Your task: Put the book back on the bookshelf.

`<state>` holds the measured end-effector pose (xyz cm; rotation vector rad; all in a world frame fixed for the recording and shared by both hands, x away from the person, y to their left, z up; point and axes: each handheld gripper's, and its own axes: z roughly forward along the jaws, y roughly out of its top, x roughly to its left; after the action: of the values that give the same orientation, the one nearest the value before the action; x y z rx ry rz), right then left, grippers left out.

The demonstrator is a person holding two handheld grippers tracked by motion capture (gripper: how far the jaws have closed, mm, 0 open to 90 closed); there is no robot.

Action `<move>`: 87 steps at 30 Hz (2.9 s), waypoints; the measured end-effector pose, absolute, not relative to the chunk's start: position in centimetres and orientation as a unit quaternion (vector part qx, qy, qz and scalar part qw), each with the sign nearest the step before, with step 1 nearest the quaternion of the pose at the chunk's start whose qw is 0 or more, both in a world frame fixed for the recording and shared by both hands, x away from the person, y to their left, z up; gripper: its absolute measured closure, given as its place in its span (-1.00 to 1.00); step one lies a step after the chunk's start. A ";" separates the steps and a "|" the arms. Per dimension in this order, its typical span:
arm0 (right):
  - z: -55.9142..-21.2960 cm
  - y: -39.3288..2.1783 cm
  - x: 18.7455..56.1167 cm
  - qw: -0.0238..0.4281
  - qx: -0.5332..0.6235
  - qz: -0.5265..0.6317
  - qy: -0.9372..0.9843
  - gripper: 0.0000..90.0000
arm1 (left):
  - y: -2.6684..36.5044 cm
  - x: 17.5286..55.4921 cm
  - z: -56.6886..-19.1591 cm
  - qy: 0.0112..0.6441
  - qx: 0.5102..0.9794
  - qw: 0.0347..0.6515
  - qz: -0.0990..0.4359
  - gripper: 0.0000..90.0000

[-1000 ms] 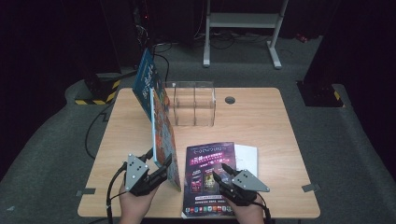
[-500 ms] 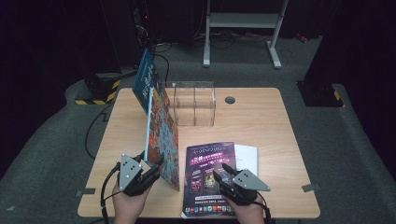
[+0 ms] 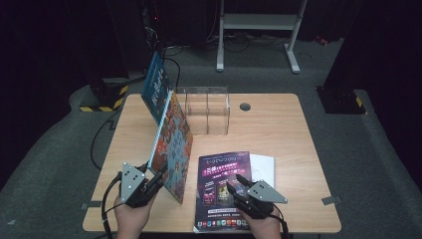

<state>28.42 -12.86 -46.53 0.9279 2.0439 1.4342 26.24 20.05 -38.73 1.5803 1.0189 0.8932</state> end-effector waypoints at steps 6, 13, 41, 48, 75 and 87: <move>-46.5 -12.9 28.4 0.236 0.341 0.523 0.744 0.22 | 20.7 26.3 -38.5 0.424 0.653 0.512 0.363 0.51; -46.5 -13.0 28.5 0.234 0.343 0.524 0.743 0.22 | 21.4 26.4 -38.2 0.423 0.655 0.520 0.351 0.59; -46.5 -13.3 28.6 0.228 0.348 0.528 0.740 0.21 | 23.5 27.1 -37.9 0.438 0.640 0.541 0.324 0.71; -46.5 -13.4 28.6 0.227 0.351 0.530 0.738 0.20 | 23.5 27.3 -38.1 0.431 0.635 0.554 0.324 0.68; -46.5 -13.9 29.0 0.226 0.361 0.528 0.735 0.18 | 22.1 29.6 -38.0 0.436 0.638 0.542 0.330 0.66; -46.3 -15.0 30.2 0.244 0.372 0.505 0.740 0.15 | 20.9 30.4 -38.2 0.441 0.630 0.526 0.364 0.74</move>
<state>30.22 -15.02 -46.33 1.0160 2.0217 1.3785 30.44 20.88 -38.24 1.5077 1.0538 0.8703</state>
